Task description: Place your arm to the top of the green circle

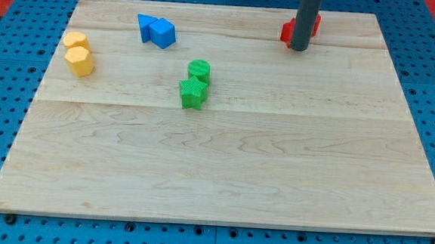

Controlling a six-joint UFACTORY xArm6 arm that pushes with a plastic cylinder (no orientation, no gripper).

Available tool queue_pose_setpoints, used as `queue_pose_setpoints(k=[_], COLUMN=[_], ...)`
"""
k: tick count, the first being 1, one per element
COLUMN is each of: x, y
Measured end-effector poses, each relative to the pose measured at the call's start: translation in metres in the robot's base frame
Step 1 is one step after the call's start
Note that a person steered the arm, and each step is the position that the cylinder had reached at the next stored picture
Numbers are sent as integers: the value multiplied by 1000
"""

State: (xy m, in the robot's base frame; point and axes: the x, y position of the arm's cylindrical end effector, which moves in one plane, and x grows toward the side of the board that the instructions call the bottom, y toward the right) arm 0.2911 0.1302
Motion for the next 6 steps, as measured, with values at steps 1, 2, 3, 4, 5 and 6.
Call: queue_pose_setpoints(k=[1,2,3,4,5,6], x=[26,33,10,21,21,24], y=[-4,-66,-98,-142,-166,-169])
